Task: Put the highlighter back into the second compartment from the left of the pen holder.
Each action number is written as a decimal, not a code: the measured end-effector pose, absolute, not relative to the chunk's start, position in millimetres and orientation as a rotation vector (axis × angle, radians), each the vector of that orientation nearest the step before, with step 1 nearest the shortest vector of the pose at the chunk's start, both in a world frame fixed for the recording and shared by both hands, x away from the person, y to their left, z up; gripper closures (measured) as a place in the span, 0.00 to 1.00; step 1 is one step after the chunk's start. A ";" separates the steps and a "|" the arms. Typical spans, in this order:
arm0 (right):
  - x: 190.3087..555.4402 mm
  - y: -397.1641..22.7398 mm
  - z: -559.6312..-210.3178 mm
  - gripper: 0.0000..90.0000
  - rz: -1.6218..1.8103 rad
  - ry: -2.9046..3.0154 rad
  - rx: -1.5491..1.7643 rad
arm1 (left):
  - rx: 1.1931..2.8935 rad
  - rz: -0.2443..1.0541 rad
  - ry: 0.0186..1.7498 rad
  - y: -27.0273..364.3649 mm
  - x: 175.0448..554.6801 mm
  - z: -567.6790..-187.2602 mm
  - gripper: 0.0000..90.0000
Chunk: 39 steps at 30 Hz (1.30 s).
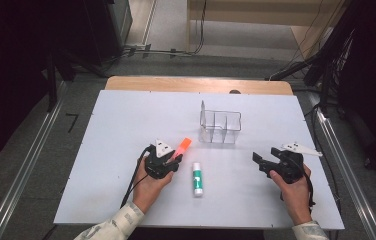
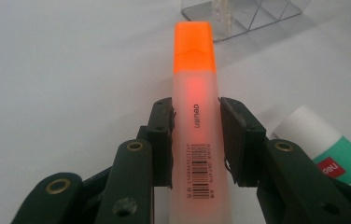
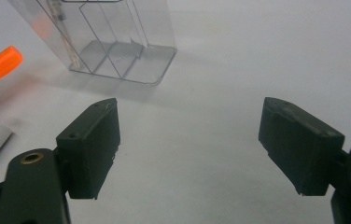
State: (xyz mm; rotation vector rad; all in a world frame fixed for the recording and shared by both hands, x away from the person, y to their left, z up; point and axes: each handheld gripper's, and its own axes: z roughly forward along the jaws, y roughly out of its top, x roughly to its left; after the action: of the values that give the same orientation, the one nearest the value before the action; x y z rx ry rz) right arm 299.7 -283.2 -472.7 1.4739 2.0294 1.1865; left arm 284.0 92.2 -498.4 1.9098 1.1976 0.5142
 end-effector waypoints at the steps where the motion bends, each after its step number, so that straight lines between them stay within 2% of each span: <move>1: 299.7 -283.3 -472.7 0.22 1.187 2.030 1.474 | 1.907 0.515 1.193 92.4 283.8 -497.9 0.74; 17: 299.9 -282.5 -473.1 0.23 1.180 2.038 1.473 | 1.867 0.514 1.178 93.8 280.8 -490.6 0.74; 25: 299.5 -280.2 -473.2 0.31 1.190 2.069 1.460 | 1.869 0.516 1.162 91.8 279.0 -488.0 0.74; 28: 299.3 -279.2 -473.0 0.39 1.202 2.086 1.451 | 1.865 0.517 1.160 92.0 278.9 -487.1 0.74; 39: 299.5 -276.1 -469.6 0.87 1.224 2.175 1.438 | 1.838 0.509 1.136 87.7 278.0 -479.3 0.74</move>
State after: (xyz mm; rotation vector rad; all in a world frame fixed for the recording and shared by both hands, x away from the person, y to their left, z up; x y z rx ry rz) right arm 299.5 -276.1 -469.6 1.4383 2.1755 1.2245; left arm 278.0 87.7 -479.3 1.8378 1.1356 0.5086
